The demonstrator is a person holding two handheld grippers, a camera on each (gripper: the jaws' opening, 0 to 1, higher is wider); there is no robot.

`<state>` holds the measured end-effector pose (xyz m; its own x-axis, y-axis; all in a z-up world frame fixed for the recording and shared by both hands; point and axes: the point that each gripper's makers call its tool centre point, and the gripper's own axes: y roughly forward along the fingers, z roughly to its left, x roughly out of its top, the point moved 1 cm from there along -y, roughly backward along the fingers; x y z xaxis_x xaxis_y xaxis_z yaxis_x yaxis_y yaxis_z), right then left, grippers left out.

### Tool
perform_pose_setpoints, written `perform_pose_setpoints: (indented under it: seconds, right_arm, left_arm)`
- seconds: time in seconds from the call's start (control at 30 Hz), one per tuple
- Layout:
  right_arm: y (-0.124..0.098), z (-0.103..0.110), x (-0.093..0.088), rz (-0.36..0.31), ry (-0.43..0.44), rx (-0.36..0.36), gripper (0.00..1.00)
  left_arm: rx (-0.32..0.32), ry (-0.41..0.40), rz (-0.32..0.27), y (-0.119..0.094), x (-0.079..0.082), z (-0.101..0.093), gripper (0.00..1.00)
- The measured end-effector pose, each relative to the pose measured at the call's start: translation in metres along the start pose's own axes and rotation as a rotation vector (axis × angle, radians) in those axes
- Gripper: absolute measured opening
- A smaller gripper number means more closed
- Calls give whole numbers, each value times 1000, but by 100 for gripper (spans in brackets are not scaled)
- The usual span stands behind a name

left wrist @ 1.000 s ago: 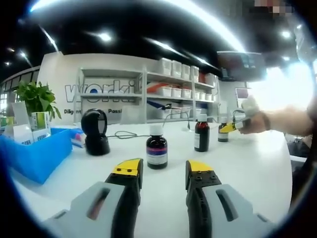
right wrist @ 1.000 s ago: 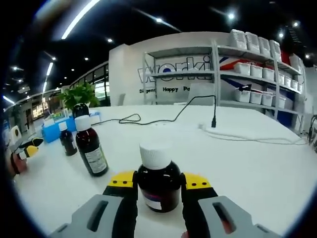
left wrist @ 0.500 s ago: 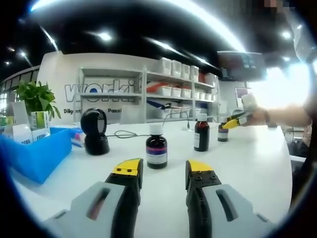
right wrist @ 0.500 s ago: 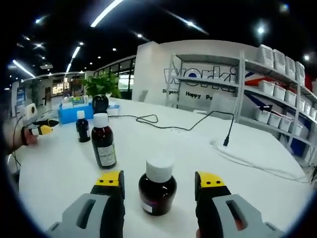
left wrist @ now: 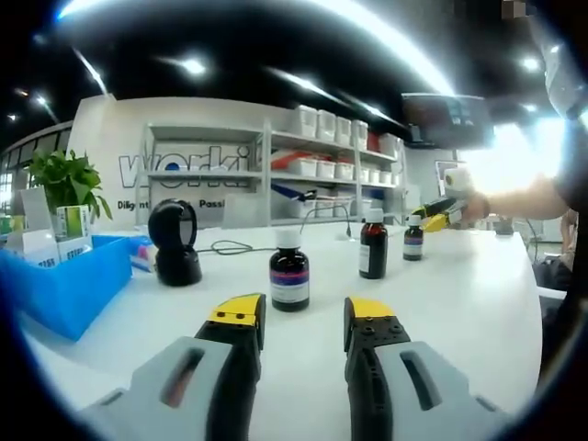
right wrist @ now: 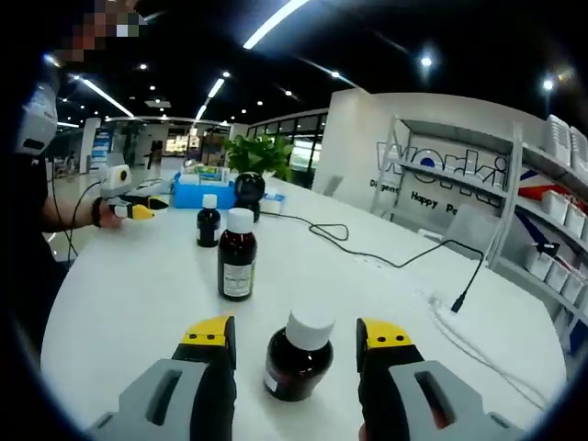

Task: Rotate the medicine bottle to make it face forward pick up the medicine bottle inspect the drug traceability code place the medicine on the table

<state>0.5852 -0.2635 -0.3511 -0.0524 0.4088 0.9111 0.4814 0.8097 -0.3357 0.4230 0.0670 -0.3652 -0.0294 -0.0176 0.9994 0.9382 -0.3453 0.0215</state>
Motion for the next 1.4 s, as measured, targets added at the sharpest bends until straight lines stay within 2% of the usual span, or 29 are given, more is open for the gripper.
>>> perform_pose_setpoints:
  seconds: [0.17, 0.27, 0.4, 0.47, 0.8, 1.1, 1.4]
  right_arm:
    - [7, -4, -5, -16, 96, 88, 42]
    - [10, 0, -10, -4, 95, 124, 40]
    - [14, 3, -20, 27, 96, 137, 38]
    - [14, 6, -22, 32, 107, 141, 31]
    - [14, 4, -23, 20, 145, 88, 28]
    - [12, 5, -25, 31, 187, 1, 28]
    - [10, 4, -26, 11, 236, -89, 28]
  left_arm:
    - [-1, 3, 4, 0, -1, 0, 27]
    - [1, 1, 5, 0, -1, 0, 27]
    - [1, 1, 7, 1, -1, 1, 27]
    - [0, 3, 9, 1, -2, 1, 27]
    - [-1, 5, 11, 1, -2, 1, 27]
    - [-3, 6, 10, 2, -2, 0, 27]
    - [-4, 8, 8, 1, -2, -1, 27]
